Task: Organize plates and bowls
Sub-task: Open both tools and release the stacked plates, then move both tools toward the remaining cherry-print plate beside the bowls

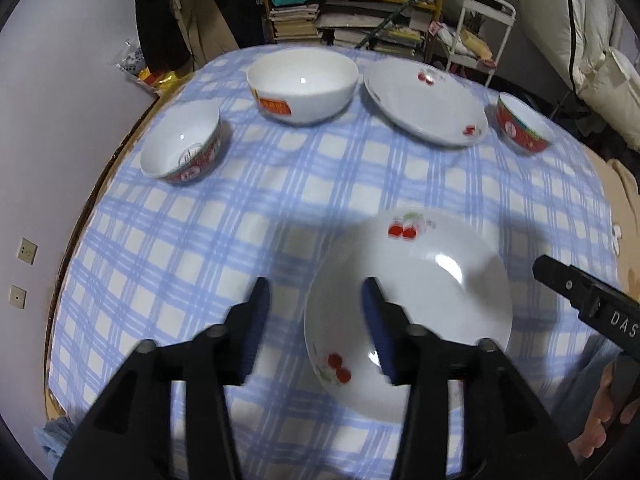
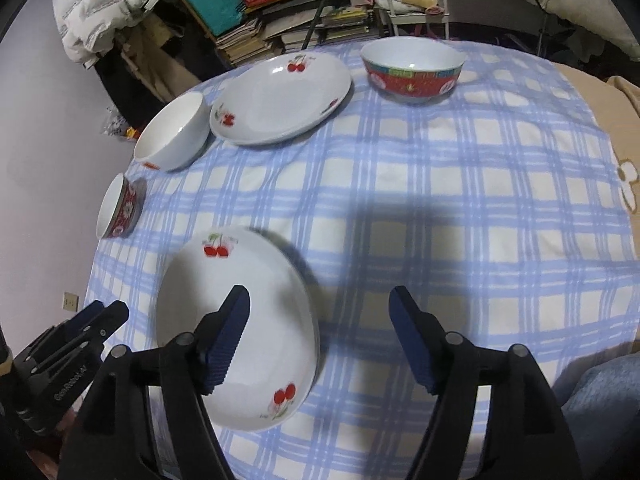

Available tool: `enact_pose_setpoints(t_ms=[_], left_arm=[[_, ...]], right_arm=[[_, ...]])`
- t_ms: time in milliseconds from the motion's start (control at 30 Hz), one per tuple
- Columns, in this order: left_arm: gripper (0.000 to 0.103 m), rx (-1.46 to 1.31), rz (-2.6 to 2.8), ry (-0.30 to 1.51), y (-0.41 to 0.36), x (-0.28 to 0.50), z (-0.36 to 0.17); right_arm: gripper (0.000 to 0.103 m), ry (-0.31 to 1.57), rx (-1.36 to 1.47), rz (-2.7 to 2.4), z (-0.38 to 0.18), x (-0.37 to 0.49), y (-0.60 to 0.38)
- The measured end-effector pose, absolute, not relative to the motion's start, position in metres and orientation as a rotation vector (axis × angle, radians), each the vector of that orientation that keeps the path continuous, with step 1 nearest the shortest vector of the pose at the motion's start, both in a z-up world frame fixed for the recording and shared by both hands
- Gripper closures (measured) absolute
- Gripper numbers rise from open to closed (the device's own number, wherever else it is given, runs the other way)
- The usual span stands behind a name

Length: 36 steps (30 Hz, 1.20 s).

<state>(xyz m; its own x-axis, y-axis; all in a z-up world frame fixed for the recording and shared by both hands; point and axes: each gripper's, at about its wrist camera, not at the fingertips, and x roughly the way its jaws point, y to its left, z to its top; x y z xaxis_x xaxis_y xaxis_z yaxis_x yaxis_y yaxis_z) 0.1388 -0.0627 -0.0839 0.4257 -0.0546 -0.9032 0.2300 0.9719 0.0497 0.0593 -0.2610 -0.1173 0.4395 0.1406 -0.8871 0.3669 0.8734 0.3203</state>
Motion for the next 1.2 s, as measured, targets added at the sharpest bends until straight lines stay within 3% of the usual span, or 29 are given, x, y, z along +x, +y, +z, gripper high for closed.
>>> enact_pose_setpoints(t_ms=[100,167,267,1067,1200], left_arm=[[0.034,0.159,-0.17,1.108,-0.066,0.152,-0.078],[0.024,0.154,-0.157,1.103,-0.07,0.162,-0.075],[0.02,0.154,-0.146,1.105,-0.074,0.175,-0.073],[0.019,0.105,-0.104,1.089,-0.13,0.274,-0.084],[0.019,0.083,-0.091,1.099,-0.139,0.287,-0.097]], right_arm=[[0.0,1.107,0.521,-0.164,-0.112,0.067,-0.268],[0.0,1.096,0.53,-0.182,-0.108,0.071,-0.273],[0.0,1.072,0.543,-0.195,-0.101,0.078,-0.281],[0.0,1.037,0.455,-0.121,-0.098,0.179,-0.329],[0.005,1.036,0.398,-0.089,-0.094,0.2,-0.331]])
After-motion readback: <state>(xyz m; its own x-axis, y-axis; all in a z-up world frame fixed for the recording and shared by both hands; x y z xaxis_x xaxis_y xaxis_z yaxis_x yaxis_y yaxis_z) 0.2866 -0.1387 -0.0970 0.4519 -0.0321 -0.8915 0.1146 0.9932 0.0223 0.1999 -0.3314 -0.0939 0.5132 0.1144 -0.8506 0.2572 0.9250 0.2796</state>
